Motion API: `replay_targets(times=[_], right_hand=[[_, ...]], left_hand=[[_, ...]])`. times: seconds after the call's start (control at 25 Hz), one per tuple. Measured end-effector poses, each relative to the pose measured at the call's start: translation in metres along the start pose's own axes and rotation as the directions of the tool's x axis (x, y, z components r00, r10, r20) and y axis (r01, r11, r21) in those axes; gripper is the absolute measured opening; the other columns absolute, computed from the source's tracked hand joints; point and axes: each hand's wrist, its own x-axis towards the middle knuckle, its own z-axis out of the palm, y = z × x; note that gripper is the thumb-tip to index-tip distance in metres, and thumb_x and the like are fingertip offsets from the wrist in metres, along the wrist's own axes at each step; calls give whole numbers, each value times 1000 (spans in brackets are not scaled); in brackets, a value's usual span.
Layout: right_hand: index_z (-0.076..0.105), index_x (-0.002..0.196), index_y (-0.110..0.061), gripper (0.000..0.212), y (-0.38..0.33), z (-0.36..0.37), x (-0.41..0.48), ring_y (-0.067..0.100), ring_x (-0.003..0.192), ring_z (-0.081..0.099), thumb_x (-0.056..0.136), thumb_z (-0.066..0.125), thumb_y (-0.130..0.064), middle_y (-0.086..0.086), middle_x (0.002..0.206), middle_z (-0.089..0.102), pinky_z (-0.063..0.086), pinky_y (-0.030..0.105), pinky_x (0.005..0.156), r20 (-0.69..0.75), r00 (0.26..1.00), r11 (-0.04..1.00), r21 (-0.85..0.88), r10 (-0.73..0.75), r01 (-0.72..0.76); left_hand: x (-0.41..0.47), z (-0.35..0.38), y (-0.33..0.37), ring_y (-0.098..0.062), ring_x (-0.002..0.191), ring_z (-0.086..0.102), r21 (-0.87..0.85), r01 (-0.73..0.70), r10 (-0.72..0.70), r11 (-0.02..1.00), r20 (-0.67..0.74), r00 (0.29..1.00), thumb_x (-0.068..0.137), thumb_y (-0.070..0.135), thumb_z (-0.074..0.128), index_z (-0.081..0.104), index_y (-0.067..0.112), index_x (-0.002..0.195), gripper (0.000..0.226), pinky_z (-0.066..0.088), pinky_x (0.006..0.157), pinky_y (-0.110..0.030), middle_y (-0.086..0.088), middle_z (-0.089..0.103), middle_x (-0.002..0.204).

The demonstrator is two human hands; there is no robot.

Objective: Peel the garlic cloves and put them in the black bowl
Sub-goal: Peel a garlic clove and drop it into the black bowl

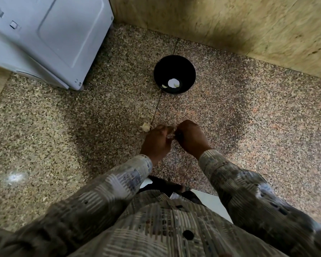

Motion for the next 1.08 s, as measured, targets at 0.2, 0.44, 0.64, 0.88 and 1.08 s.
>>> replay_targets(times=[0.2, 0.44, 0.64, 0.88, 1.08], right_hand=[[79, 87, -26, 13, 6, 7, 1, 14, 73, 69, 95, 71, -21, -4, 85, 73, 62, 36, 74, 5, 985, 958, 232, 170, -167], [83, 91, -22, 7, 17, -9, 7, 13, 80, 72, 85, 83, -19, -1, 92, 80, 61, 36, 85, 119, 965, 890, 373, 235, -263], [82, 78, -24, 10, 15, -9, 12, 15, 83, 75, 77, 89, -17, -3, 83, 79, 62, 41, 88, 142, 945, 867, 376, 293, -325], [83, 85, -22, 6, 25, -11, 7, 10, 78, 75, 80, 87, -21, -7, 81, 79, 64, 36, 82, 166, 952, 857, 416, 258, -305], [83, 82, -25, 6, 20, -9, 13, 9, 79, 74, 78, 88, -24, -9, 80, 78, 63, 34, 84, 149, 951, 864, 396, 272, -310]], left_hand=[[20, 3, -5, -21, 85, 70, 4, 12, -12, 1000, 16, 1000, 88, 13, 71, 82, 21, 100, 18, 56, 80, -32, -3, 76, 94], [24, 9, -11, -23, 84, 69, 27, -25, 24, 999, 31, 999, 85, 22, 68, 81, 17, 96, 17, 56, 78, -34, -4, 74, 92], [21, 15, -16, -23, 88, 70, -43, -13, 14, 999, 10, 1000, 85, 18, 73, 81, 18, 102, 19, 57, 83, -33, -3, 74, 98], [18, 21, -22, -25, 89, 68, -76, -47, 47, 996, 1, 999, 86, 10, 74, 80, 13, 96, 11, 55, 83, -33, -6, 69, 98], [17, 27, -25, -25, 90, 68, -191, 39, -49, 981, -47, 998, 85, 10, 79, 81, 10, 95, 10, 54, 86, -32, -7, 71, 101]])
